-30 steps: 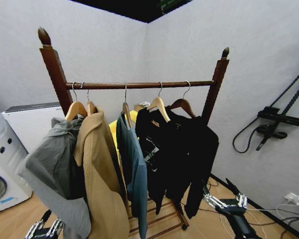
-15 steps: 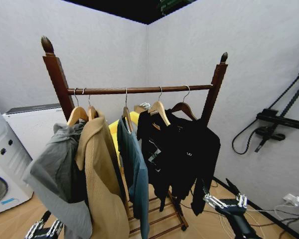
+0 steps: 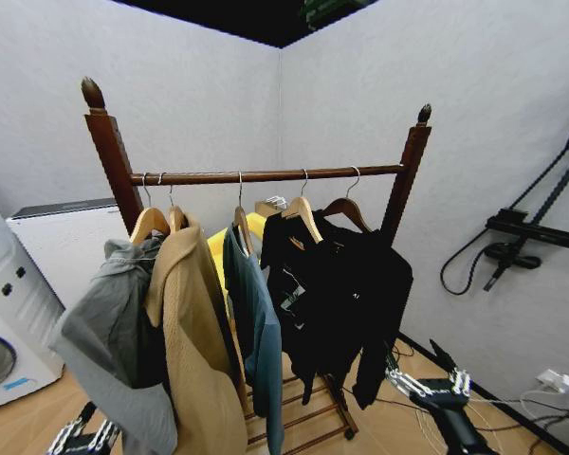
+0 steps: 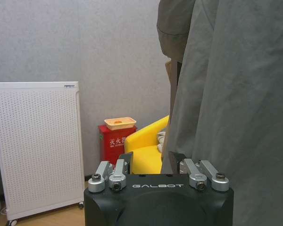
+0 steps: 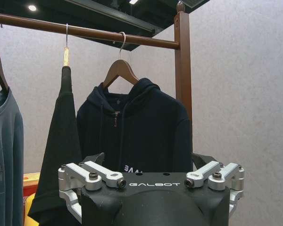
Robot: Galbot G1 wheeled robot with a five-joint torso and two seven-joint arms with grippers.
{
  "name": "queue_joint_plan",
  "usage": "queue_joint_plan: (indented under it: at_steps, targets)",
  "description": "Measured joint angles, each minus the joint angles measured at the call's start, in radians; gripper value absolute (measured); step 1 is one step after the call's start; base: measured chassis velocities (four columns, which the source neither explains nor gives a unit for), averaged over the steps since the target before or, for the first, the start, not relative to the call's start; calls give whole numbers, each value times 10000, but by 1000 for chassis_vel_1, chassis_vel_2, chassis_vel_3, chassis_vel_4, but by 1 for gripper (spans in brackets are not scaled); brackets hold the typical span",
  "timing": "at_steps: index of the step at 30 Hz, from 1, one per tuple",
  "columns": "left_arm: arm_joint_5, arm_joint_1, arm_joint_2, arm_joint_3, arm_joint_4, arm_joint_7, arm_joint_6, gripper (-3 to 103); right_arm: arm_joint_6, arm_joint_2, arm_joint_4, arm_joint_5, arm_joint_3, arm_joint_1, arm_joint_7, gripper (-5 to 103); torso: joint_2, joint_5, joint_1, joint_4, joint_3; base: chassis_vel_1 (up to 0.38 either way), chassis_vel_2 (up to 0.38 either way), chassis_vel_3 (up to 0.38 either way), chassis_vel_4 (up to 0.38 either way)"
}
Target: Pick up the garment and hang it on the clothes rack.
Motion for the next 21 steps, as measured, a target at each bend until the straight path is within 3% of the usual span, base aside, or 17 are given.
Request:
queue_joint_plan:
  at_steps: [10, 17, 20, 21]
  targets:
    - [0, 0, 0, 0, 0, 0, 0, 46, -1, 0, 0, 0, 0, 1, 0, 100, -31, 1, -25, 1, -19, 155, -173, -158, 160]
    - [0, 0, 0, 0, 0, -2, 0, 46, 0, 0, 0, 0, 0, 1, 0, 100, -55, -7, -39, 2, -31, 251, -251, -253, 248]
    - [0, 0, 0, 0, 0, 2, 0, 46, -1, 0, -1, 1, 1, 0, 1, 100, -66, 7, -41, -1, -33, 287, -309, -320, 280]
    - [0, 0, 0, 0, 0, 1, 0, 46, 0, 0, -1, 1, 1, 0, 0, 100, -66, -9, -45, -1, -35, 269, -240, -266, 279]
